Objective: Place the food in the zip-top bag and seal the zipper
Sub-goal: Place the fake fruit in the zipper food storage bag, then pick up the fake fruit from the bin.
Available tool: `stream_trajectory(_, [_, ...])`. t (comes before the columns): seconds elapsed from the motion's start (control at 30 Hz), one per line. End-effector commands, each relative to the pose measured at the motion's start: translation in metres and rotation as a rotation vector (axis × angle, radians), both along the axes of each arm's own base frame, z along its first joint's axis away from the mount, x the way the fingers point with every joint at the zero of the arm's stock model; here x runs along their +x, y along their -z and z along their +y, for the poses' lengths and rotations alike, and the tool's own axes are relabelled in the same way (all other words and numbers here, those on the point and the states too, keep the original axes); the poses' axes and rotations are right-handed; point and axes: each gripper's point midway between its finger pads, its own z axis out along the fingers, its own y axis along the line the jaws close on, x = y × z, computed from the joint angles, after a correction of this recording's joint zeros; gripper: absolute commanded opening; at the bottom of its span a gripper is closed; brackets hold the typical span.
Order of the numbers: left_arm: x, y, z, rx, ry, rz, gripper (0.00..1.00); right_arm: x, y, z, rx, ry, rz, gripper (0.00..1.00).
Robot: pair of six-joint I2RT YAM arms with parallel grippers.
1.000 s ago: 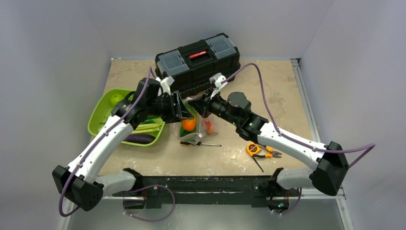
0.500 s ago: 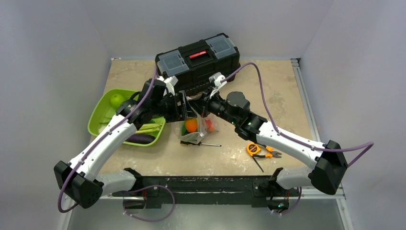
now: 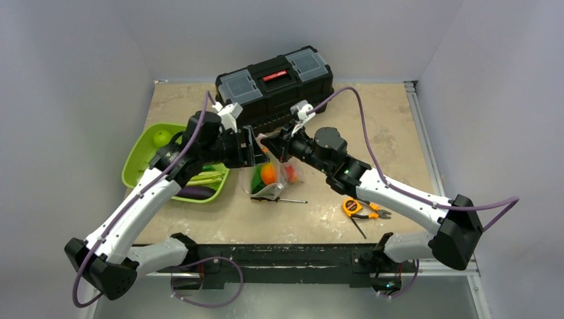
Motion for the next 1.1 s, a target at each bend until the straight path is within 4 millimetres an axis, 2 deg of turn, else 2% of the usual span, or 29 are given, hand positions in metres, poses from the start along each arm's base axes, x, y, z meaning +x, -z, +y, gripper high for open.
stream_trajectory(0.0, [0.003,-0.043,0.023,0.037,-0.035,-0.221,0.68,-0.001,-0.047,-0.006,0.082,0.022,-0.093,0.00])
stream_trajectory(0.17, [0.003,-0.060,0.062,0.142,-0.145,-0.364,0.69,-0.001,-0.047,-0.008,0.081,0.029,-0.095,0.00])
stream_trajectory(0.27, [0.006,-0.068,0.093,0.219,-0.265,-0.441,0.71,0.000,-0.046,-0.008,0.075,0.034,-0.093,0.00])
stream_trajectory(0.33, [0.009,-0.069,0.117,0.280,-0.367,-0.481,0.75,0.000,-0.045,-0.008,0.075,0.033,-0.092,0.00])
stream_trajectory(0.47, [0.014,-0.060,0.166,0.424,-0.574,-0.515,0.89,0.000,-0.042,-0.006,0.071,0.028,-0.088,0.00])
stream_trajectory(0.57, [0.019,-0.046,0.188,0.527,-0.654,-0.518,0.94,0.000,-0.042,-0.007,0.070,0.028,-0.088,0.00])
stream_trajectory(0.67, [0.029,-0.023,0.210,0.617,-0.720,-0.467,0.98,-0.001,-0.041,-0.007,0.069,0.028,-0.087,0.00])
stream_trajectory(0.77, [0.042,0.000,0.235,0.620,-0.823,-0.365,1.00,-0.001,-0.042,-0.008,0.071,0.025,-0.088,0.00])
stream_trajectory(1.07, [0.097,0.070,0.290,0.301,-1.097,-0.039,1.00,-0.004,-0.043,-0.011,0.072,0.025,-0.091,0.00])
